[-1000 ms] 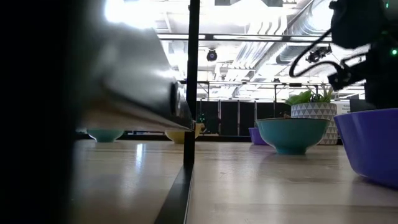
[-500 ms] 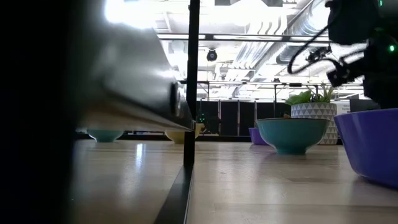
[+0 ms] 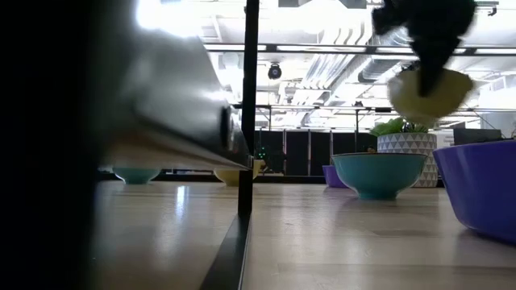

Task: Pick & Place Mini bowls
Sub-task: Put the right yellow patterned bowl on the shelf

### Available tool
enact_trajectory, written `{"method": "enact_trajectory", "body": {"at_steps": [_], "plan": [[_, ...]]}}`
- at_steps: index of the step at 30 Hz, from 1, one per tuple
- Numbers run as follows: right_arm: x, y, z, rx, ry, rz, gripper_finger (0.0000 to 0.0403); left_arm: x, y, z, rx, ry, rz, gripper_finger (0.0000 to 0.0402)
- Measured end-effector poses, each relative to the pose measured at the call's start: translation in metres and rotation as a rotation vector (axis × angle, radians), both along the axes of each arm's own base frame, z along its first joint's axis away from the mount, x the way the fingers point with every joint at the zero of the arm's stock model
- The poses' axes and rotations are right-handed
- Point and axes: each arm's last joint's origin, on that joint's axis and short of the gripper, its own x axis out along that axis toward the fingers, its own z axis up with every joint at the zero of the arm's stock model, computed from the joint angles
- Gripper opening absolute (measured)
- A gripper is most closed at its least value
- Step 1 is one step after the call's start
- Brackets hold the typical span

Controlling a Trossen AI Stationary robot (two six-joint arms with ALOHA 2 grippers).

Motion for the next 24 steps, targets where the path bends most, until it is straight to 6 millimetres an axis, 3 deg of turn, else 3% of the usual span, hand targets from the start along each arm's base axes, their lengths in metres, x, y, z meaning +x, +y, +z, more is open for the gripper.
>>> {"method": "enact_trajectory", "body": {"at_steps": [6, 13, 17, 24], "plan": [[0.027, -0.018, 0.023, -0.052, -0.101, 0.184, 0.0018, -0.010, 0.018, -0.006, -0.062, -0.021, 0.041, 0.0000], [0.090, -0.034, 0.019, -0.124, -0.097, 0.462, 0.0017, -0.027, 0.030, -0.013, -0.094, -0.092, 0.005, 0.0000], [0.132, -0.039, 0.001, -0.110, -0.075, 0.643, 0.0017, -0.029, 0.035, -0.013, -0.098, -0.091, 0.009, 0.0000], [0.188, -0.034, -0.054, -0.079, 0.087, 0.922, 0.0017, -0.032, 0.041, -0.013, -0.098, -0.092, 0.037, 0.0000]]}}
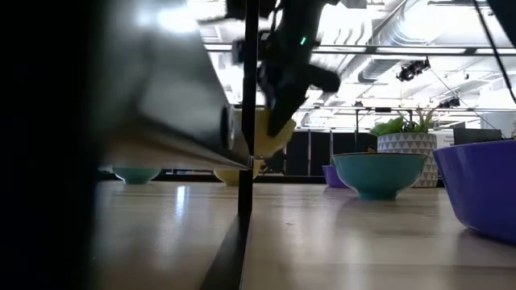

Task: Pick & Place Mini bowls
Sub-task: Put the right yellow patterned bowl on the shelf

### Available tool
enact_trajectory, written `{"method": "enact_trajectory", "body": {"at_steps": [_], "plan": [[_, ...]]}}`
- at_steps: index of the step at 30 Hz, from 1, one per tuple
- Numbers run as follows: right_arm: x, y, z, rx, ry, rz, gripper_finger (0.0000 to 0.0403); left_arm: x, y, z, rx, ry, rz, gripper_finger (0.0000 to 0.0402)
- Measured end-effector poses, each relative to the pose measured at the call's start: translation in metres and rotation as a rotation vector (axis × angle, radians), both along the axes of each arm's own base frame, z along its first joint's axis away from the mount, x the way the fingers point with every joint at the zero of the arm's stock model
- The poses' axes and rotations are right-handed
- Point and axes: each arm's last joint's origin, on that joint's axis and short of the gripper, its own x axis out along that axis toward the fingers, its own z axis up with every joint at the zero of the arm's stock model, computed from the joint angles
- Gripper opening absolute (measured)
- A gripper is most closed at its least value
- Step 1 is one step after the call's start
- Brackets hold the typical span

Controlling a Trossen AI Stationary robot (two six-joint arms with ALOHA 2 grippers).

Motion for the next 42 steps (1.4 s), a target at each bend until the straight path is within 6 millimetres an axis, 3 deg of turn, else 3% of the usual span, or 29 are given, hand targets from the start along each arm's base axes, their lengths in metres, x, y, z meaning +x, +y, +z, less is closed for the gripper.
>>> {"method": "enact_trajectory", "body": {"at_steps": [6, 11, 18, 25, 29, 33, 37, 42], "plan": [[0.019, 0.006, -0.036, -0.051, 0.080, 0.152, 0.0017, 0.000, 0.001, 0.000, 0.001, 0.002, 0.000, 0.0000], [0.023, 0.006, -0.044, -0.057, 0.087, 0.199, 0.0017, 0.000, 0.000, -0.001, -0.002, 0.007, -0.015, 0.0000], [0.026, 0.004, -0.044, -0.036, 0.056, 0.208, 0.0032, 0.000, 0.000, -0.001, -0.008, 0.012, -0.035, 0.0000], [0.027, 0.009, -0.040, -0.035, 0.017, 0.194, 0.0083, 0.000, -0.001, -0.002, -0.006, 0.020, -0.050, 0.0000], [0.026, 0.013, -0.026, -0.033, -0.033, 0.151, 0.0124, 0.000, -0.001, -0.003, 0.010, 0.033, -0.057, 0.0000], [0.016, 0.012, 0.002, -0.020, -0.085, 0.094, 0.0153, 0.000, -0.002, -0.003, 0.009, 0.035, -0.085, 0.0000], [-0.003, 0.006, 0.030, 0.071, -0.132, 0.010, 0.0127, 0.000, -0.004, -0.003, 0.003, 0.029, -0.143, 0.0000], [-0.043, -0.004, 0.034, 0.114, -0.278, -0.041, 0.0027, 0.010, -0.013, 0.003, 0.028, 0.032, -0.257, 0.0000]]}}
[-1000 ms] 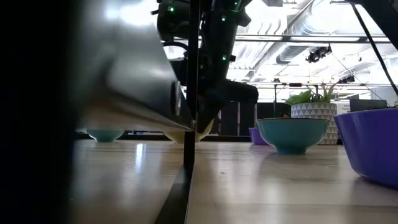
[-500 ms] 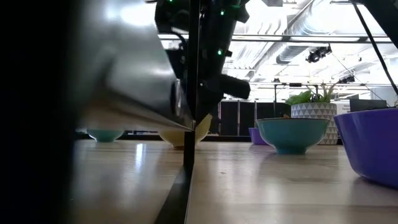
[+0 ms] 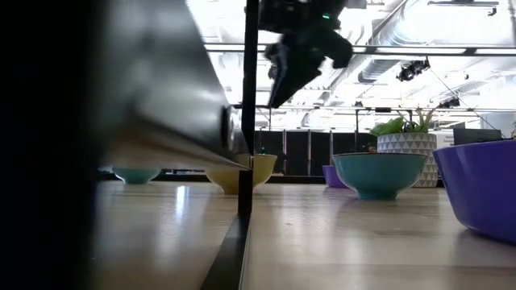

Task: Pick & Place Mini bowls
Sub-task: Put the right yellow patterned bowl on the shelf

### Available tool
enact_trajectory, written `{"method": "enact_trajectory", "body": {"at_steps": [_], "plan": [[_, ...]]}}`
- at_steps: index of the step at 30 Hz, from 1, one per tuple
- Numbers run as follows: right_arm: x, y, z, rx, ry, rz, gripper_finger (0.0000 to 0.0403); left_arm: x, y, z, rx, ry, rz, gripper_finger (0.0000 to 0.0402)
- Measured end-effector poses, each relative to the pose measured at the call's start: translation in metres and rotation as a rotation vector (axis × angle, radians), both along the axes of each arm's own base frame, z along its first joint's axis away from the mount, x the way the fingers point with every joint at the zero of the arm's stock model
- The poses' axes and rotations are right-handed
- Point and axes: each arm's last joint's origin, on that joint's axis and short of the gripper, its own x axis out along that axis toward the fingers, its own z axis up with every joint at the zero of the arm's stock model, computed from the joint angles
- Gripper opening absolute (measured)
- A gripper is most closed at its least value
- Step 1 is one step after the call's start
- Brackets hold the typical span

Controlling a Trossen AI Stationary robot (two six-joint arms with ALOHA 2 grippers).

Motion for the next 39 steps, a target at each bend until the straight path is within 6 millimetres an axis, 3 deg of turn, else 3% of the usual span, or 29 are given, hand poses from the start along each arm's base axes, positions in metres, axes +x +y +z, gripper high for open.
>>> {"method": "enact_trajectory", "body": {"at_steps": [2, 6, 10, 18, 26, 32, 39], "plan": [[-0.021, -0.005, -0.003, 0.027, -0.097, -0.041, 0.0009, 0.008, -0.005, 0.004, 0.031, 0.023, -0.034, 0.0000], [-0.068, -0.011, -0.010, 0.104, -0.312, -0.165, 0.0027, 0.026, -0.019, 0.017, 0.086, 0.084, -0.070, 0.0000], [-0.111, -0.010, -0.023, 0.176, -0.544, -0.268, 0.0013, 0.041, -0.033, 0.032, 0.161, 0.140, -0.105, 0.0000], [-0.170, 0.005, -0.064, 0.272, -0.848, -0.332, 0.0005, 0.057, -0.061, 0.063, 0.234, 0.433, -0.189, 0.0010], [-0.193, 0.017, -0.080, 0.264, -0.922, -0.365, 0.0001, 0.076, -0.087, 0.086, 0.219, 0.563, -0.120, 0.0098], [-0.195, 0.022, -0.082, 0.226, -0.926, -0.355, 0.0001, 0.106, -0.092, 0.077, 0.178, 0.711, -0.114, 0.0175], [-0.195, 0.022, -0.082, 0.212, -0.915, -0.331, 0.0001, 0.144, -0.094, 0.072, 0.173, 0.822, -0.153, 0.0209]]}}
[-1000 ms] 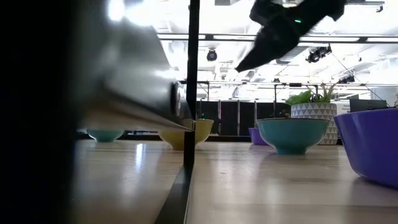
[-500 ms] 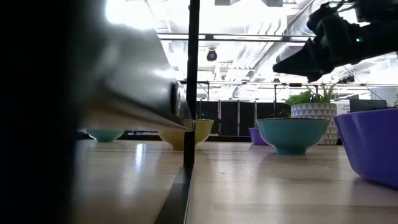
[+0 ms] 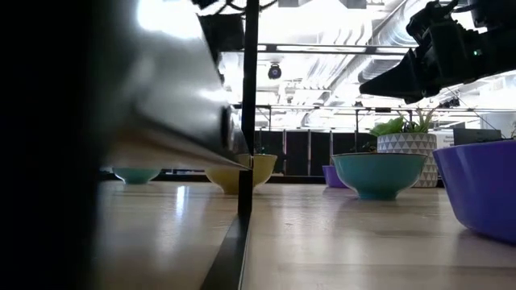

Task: Pick & Place Mini bowls
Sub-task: Put the right yellow patterned bowl on the shelf

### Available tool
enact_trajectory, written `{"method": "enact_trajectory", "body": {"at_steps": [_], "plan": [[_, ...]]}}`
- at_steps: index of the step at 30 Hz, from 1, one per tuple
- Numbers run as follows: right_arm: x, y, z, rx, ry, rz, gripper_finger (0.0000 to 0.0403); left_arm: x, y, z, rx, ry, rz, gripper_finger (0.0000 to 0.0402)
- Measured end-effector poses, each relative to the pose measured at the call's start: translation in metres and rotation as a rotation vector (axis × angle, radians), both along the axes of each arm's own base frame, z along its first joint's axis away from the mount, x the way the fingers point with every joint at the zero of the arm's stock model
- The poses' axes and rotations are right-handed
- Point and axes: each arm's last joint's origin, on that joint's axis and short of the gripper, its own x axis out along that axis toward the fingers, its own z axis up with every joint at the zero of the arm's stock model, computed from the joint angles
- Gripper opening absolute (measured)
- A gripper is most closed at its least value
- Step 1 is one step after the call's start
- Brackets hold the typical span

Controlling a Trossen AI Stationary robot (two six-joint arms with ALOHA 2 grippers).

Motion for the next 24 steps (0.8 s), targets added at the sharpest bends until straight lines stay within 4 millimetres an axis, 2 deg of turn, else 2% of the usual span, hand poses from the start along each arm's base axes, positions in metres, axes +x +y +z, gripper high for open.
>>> {"method": "enact_trajectory", "body": {"at_steps": [4, 10, 15, 21, 24], "plan": [[0.000, 0.000, 0.000, -0.007, 0.005, 0.016, 0.0002, 0.017, -0.002, 0.006, -0.008, 0.024, -0.027, 0.0217], [-0.001, 0.001, -0.003, -0.020, 0.037, 0.064, 0.0002, 0.032, -0.002, -0.010, -0.009, 0.096, -0.031, 0.0228], [-0.005, 0.000, -0.010, -0.023, 0.045, 0.061, 0.0001, 0.035, -0.001, -0.018, 0.050, 0.122, 0.001, 0.0243], [-0.005, 0.000, -0.009, -0.024, 0.020, 0.067, 0.0001, 0.033, 0.001, -0.021, 0.105, 0.153, 0.003, 0.0253], [-0.005, 0.000, -0.009, -0.024, 0.015, 0.066, 0.0002, 0.037, 0.001, -0.032, 0.112, 0.183, -0.012, 0.0253]]}}
